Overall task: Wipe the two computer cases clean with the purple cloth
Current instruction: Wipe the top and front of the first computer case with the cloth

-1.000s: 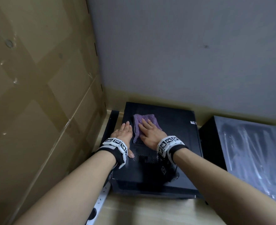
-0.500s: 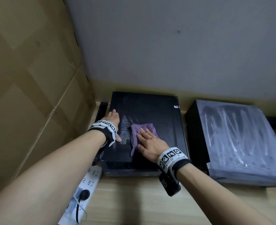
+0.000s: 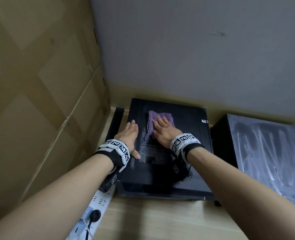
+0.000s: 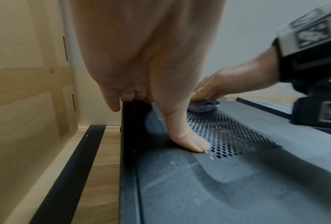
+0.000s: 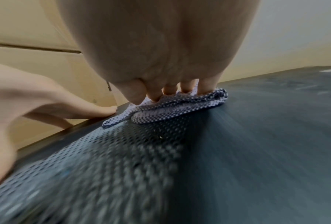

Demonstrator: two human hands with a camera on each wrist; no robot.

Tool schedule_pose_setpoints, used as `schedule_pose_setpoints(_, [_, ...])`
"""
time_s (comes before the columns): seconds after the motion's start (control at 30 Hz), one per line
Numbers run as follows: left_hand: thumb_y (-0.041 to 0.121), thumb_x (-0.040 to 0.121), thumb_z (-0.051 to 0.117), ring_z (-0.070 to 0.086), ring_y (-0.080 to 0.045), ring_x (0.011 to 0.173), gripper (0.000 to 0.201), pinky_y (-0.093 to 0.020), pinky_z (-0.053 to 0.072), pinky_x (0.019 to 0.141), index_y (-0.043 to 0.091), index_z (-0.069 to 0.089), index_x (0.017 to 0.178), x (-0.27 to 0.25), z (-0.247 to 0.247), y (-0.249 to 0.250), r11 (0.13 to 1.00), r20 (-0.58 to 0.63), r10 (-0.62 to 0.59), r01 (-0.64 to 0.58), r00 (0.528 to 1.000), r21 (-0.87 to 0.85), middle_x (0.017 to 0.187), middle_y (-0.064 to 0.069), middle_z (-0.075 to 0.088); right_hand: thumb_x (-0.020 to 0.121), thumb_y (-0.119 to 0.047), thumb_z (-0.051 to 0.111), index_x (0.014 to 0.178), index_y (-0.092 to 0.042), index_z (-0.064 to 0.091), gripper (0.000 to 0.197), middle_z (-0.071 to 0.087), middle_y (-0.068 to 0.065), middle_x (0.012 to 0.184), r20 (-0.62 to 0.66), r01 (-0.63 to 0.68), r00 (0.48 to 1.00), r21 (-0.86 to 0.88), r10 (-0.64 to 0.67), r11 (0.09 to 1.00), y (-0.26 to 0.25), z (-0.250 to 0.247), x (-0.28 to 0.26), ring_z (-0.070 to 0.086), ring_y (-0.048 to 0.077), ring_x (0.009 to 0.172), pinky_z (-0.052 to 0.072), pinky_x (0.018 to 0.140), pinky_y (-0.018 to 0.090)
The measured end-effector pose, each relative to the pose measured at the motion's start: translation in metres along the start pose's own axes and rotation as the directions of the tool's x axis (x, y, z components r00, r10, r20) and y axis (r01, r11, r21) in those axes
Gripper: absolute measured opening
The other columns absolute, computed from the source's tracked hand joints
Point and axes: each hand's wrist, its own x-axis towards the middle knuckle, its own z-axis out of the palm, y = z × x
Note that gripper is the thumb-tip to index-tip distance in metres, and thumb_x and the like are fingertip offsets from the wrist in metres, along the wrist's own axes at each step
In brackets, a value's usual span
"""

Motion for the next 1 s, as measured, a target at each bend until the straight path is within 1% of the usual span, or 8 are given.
schedule_pose_setpoints(0.2, [0.037,0.065,0.087,-0.022,-0.019,0.146,0.135,-0.038,0.011,0.121,0.008,-0.011,0.153,0.004,0.007,-0.006,0.997,-0.055,0.053,-0.055,0.997,-0.049,0.159,-0.005,-0.026,0.105,-0.034,0.025,0.158,-0.020,0.005,0.058,-0.009,0.002,0.165,-0.029,-0.017,0.999,-0.024,0.016,1.000,-0.003,-0.020,0.045,-0.011,0.023,0.151,-0.003,0.122,0.036])
schedule_pose_setpoints(0.4, [0.037,0.065,0.087,-0.022,-0.017,0.146,0.134,-0.037,0.010,0.120,0.008,-0.009,0.154,0.000,0.009,-0.008,0.992,-0.104,0.091,-0.099,0.990,-0.079,0.159,-0.004,-0.025,0.106,-0.033,0.027,0.158,-0.018,0.009,0.057,-0.005,0.005,0.165,-0.068,-0.008,0.998,-0.040,0.005,0.999,-0.004,-0.021,0.044,-0.008,0.025,0.152,-0.002,0.123,0.037])
schedule_pose_setpoints(0.5, [0.040,0.065,0.086,-0.020,-0.017,0.147,0.133,-0.040,0.016,0.120,0.010,-0.009,0.154,-0.006,0.008,-0.006,0.992,-0.116,0.049,-0.061,0.992,-0.107,0.159,-0.003,-0.024,0.105,-0.034,0.027,0.158,-0.020,0.010,0.057,-0.003,0.004,0.165,-0.065,0.008,0.998,-0.038,-0.010,0.999,-0.011,-0.017,0.028,-0.006,0.024,0.152,0.000,0.123,0.038])
schedule_pose_setpoints(0.6, [0.038,0.067,0.086,-0.017,-0.024,0.148,0.136,-0.044,0.011,0.120,0.015,-0.018,0.152,-0.017,0.016,-0.005,0.957,-0.116,-0.067,0.031,0.991,-0.290,0.159,-0.006,-0.026,0.105,-0.035,0.028,0.158,-0.021,0.011,0.057,-0.003,0.002,0.165,-0.043,0.065,0.997,-0.042,-0.067,0.997,-0.018,0.002,-0.005,-0.005,0.022,0.152,0.001,0.124,0.038])
schedule_pose_setpoints(0.67, [0.035,0.071,0.085,-0.001,-0.026,0.150,0.132,-0.042,0.014,0.121,0.014,-0.018,0.152,-0.023,0.027,-0.009,0.875,-0.062,-0.175,0.126,0.983,-0.466,0.162,-0.008,-0.013,0.105,-0.033,0.029,0.158,-0.021,0.011,0.057,-0.003,0.001,0.165,-0.036,0.114,0.993,-0.053,-0.116,0.992,-0.023,0.015,-0.031,-0.006,0.020,0.152,0.000,0.124,0.035])
schedule_pose_setpoints(0.77, [0.033,0.068,0.086,0.033,-0.027,0.142,0.125,-0.041,0.031,0.115,0.014,-0.001,0.155,-0.032,0.046,-0.017,0.757,0.028,-0.248,0.212,0.968,-0.618,0.158,-0.007,0.027,0.105,-0.030,0.031,0.158,-0.020,0.013,0.057,-0.001,0.001,0.165,-0.017,0.179,0.984,-0.060,-0.180,0.982,-0.031,0.034,-0.073,-0.005,0.019,0.152,0.001,0.124,0.034])
schedule_pose_setpoints(0.9, [0.010,0.076,0.075,0.052,-0.025,0.124,0.083,-0.034,0.044,0.104,0.011,0.031,0.147,-0.043,0.054,-0.023,0.697,0.076,-0.230,0.219,0.970,-0.683,0.139,-0.007,0.052,0.104,-0.033,0.032,0.157,-0.024,0.017,0.056,0.004,-0.004,0.165,-0.032,0.238,0.970,-0.063,-0.241,0.969,-0.037,0.061,-0.112,-0.001,0.015,0.152,0.008,0.124,0.037])
schedule_pose_setpoints(1.0, [0.003,0.079,0.057,0.052,-0.027,0.122,0.067,-0.037,0.044,0.104,0.008,0.039,0.144,-0.046,0.056,-0.026,0.677,0.060,-0.226,0.201,0.972,-0.708,0.138,-0.010,0.053,0.104,-0.035,0.031,0.157,-0.024,0.019,0.055,0.006,-0.004,0.165,-0.036,0.276,0.960,-0.067,-0.279,0.959,-0.042,0.073,-0.126,0.000,0.015,0.152,0.006,0.124,0.036])
